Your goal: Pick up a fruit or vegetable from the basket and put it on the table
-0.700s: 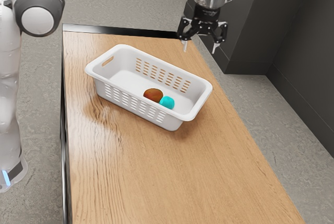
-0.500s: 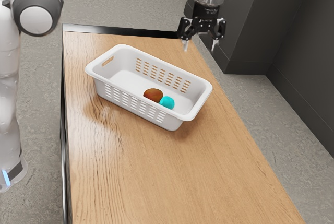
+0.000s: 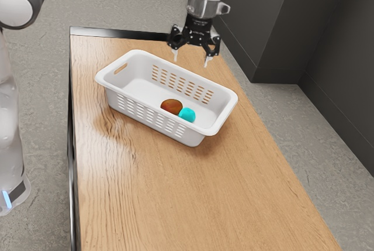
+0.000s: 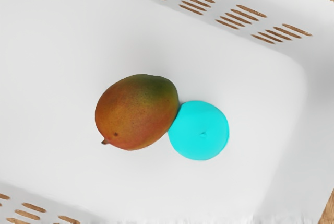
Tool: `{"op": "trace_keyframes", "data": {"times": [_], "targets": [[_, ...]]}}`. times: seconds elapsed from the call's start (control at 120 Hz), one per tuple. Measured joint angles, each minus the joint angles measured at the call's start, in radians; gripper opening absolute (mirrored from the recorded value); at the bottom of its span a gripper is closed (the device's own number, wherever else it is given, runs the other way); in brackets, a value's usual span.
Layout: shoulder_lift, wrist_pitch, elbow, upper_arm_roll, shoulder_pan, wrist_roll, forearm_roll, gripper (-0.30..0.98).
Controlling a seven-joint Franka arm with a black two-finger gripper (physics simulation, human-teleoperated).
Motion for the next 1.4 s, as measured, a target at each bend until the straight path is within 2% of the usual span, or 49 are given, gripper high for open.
{"op": "trace_keyframes", "data": {"times": [0.117, 0.3, 0.417, 0.592, 0.7, 0.833, 1.092, 1.4], "targets": [[-0.037, 0.042, -0.101, 0.011, -0.092, 0.191, 0.008, 0.68], [-0.033, 0.079, -0.164, 0.025, -0.041, 0.486, 0.077, 0.69], [-0.074, 0.128, -0.280, 0.036, -0.044, 0.636, 0.090, 0.69], [-0.121, 0.183, -0.361, 0.047, -0.042, 0.811, 0.091, 0.69], [-0.159, 0.206, -0.434, 0.048, -0.038, 0.895, 0.084, 0.69], [-0.170, 0.223, -0.451, 0.095, -0.034, 0.980, 0.083, 0.69], [-0.122, 0.238, -0.445, 0.106, -0.017, 1.102, 0.082, 0.69], [-0.044, 0.295, -0.409, 0.103, -0.046, 1.195, 0.065, 0.69]]}}
